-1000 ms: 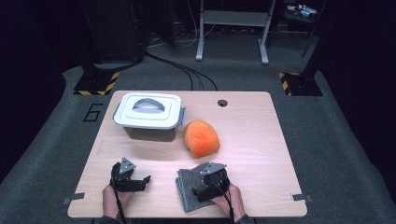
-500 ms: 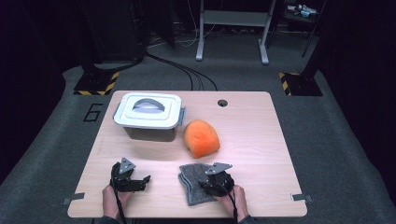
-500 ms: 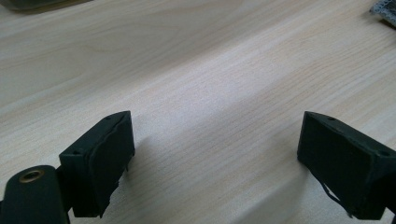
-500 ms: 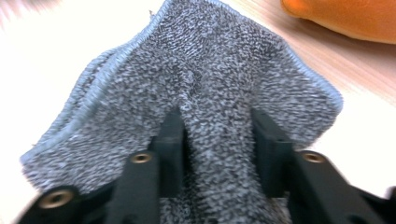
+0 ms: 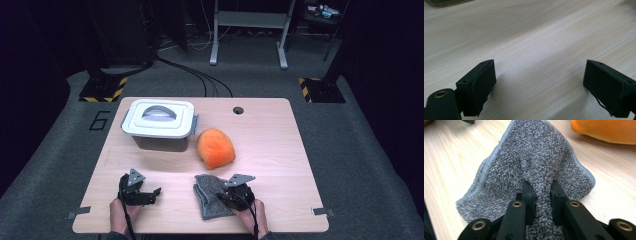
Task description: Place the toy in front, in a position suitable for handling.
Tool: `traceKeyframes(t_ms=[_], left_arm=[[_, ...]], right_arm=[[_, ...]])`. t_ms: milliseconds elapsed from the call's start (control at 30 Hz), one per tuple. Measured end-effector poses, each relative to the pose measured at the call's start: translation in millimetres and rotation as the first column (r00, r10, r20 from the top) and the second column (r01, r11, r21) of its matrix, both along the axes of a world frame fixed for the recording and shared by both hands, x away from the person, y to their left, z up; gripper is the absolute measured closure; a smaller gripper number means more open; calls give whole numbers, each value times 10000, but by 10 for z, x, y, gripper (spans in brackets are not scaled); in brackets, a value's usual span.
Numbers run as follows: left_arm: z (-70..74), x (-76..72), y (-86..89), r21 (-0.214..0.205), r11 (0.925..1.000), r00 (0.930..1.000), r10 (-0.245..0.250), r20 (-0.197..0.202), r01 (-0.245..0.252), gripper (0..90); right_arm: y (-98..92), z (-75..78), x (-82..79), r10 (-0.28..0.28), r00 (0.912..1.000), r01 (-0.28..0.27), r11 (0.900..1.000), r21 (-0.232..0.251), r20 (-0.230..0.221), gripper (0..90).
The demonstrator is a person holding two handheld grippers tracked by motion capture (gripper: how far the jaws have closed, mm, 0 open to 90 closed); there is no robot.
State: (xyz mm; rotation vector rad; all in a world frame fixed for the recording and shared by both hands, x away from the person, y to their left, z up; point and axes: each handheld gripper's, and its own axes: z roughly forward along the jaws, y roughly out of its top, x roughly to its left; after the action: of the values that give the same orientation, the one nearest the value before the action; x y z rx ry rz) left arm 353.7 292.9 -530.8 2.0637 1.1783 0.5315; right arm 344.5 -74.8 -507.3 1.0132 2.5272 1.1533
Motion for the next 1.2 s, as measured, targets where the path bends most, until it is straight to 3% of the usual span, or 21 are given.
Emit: traceKeyframes(t_ms=[367, 533, 1000, 1200], left_arm=[[-1, 2, 0, 10, 10000, 10000, 6, 34, -6, 108], [-1, 2, 0, 6, 10000, 10000, 8, 33, -8, 108], [-1, 2, 0, 5, 10000, 10000, 4, 34, -4, 108], [-1, 2, 0, 6, 10000, 10000, 5, 35, -5, 108]], right_arm=[[-294, 152, -18, -764, 9961, 760, 9970, 124, 438, 783], [-509, 210, -27, -1337, 9891, 1328, 9910, 182, 609, 783], [-1006, 342, 36, -2806, 9533, 2798, 9598, 230, 1121, 784], [-1114, 374, 86, -3185, 9399, 3177, 9478, 271, 1233, 784]])
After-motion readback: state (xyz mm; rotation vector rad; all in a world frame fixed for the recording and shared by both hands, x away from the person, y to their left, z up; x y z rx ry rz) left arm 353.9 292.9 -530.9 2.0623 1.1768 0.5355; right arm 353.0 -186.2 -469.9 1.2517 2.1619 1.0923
